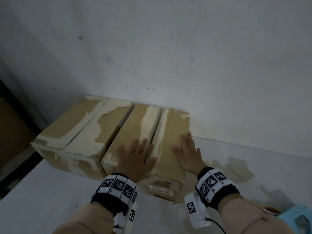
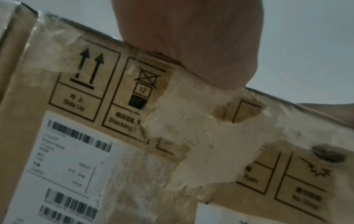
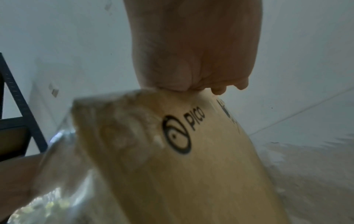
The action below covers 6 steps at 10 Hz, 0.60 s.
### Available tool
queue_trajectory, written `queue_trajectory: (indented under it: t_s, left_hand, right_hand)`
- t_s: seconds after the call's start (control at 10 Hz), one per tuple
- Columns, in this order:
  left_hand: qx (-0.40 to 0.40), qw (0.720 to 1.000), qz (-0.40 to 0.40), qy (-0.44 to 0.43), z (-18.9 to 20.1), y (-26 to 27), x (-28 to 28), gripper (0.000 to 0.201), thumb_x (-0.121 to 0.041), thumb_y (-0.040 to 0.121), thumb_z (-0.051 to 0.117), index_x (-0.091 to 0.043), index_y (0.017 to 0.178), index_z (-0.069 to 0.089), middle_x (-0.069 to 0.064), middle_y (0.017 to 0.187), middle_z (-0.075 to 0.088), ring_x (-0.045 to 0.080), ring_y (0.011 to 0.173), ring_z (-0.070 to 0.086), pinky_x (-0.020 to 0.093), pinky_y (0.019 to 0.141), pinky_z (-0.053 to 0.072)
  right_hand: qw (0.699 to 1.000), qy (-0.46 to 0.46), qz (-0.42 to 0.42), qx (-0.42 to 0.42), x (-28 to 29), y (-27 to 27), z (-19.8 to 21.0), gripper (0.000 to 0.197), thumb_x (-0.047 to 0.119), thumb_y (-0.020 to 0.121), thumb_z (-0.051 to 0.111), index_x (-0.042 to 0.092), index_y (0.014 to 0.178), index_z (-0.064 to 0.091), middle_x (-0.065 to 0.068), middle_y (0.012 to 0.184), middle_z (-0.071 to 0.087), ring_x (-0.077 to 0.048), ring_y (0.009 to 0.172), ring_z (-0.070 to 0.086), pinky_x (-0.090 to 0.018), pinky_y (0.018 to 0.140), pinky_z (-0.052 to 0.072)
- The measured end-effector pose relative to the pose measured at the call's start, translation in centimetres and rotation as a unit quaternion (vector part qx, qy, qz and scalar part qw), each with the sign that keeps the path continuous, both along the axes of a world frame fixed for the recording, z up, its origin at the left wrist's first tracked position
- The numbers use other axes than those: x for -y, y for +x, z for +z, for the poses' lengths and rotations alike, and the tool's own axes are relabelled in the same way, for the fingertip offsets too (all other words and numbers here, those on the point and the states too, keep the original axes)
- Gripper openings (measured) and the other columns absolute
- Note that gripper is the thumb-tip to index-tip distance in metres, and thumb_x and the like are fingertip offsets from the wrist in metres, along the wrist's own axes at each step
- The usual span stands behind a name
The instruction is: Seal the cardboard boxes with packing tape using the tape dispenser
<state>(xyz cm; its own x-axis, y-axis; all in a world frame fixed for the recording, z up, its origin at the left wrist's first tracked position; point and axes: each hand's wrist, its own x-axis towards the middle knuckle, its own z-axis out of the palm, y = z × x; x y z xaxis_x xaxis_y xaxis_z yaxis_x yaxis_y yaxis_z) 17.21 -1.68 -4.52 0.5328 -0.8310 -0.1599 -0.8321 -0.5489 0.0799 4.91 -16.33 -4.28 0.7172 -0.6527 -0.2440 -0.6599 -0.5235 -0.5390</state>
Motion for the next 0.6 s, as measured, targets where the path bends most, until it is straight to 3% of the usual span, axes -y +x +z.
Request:
queue_trajectory:
  t_s: [0.2,0.3,0.4,0.6]
  left_hand:
    - [0.017,1.000,-0.004,0.020,0.1,1.0,0.2,0.091,-0.062,0.059,-0.020,-0.041,0.145,-0.004,-0.013,0.157,-0.005,0.017,0.146,-0.004,0.058,0.110,0.004]
    - [0.010,0.999,0.002,0.045,0.7,0.8,0.2,0.065,-0.062,0.085,-0.002,-0.040,0.145,-0.004,-0.013,0.157,-0.008,0.018,0.145,-0.005,0.058,0.111,0.004]
    - [-0.005,0.997,0.008,0.079,1.8,0.4,0.5,0.056,-0.051,0.096,0.013,-0.036,0.147,-0.003,-0.010,0.157,-0.011,0.021,0.145,-0.006,0.059,0.111,0.004]
    - [-0.044,0.995,-0.005,0.085,3.9,-1.8,1.3,0.057,-0.042,0.098,0.019,-0.026,0.148,-0.003,-0.004,0.158,-0.009,0.021,0.145,-0.003,0.053,0.114,0.010]
  right_hand:
    - [1.000,0.014,0.012,-0.021,0.4,1.0,0.5,0.066,0.054,0.094,0.020,0.024,0.145,-0.008,0.003,0.152,-0.026,-0.019,0.143,-0.006,-0.048,0.114,-0.002]
    - [0.999,0.037,0.009,-0.037,0.7,0.0,1.5,0.069,0.056,0.093,0.020,0.022,0.146,-0.009,0.003,0.152,-0.024,-0.021,0.143,-0.006,-0.049,0.114,-0.001]
    - [0.999,0.047,-0.009,-0.012,0.4,-2.3,2.5,0.072,0.058,0.091,0.022,0.021,0.146,-0.008,0.002,0.152,-0.026,-0.020,0.143,-0.005,-0.047,0.113,-0.003]
    - [0.987,0.009,-0.052,0.153,-0.8,-9.1,8.3,0.071,0.057,0.088,0.025,0.024,0.147,0.005,0.010,0.152,-0.018,-0.010,0.142,-0.005,-0.037,0.114,-0.008]
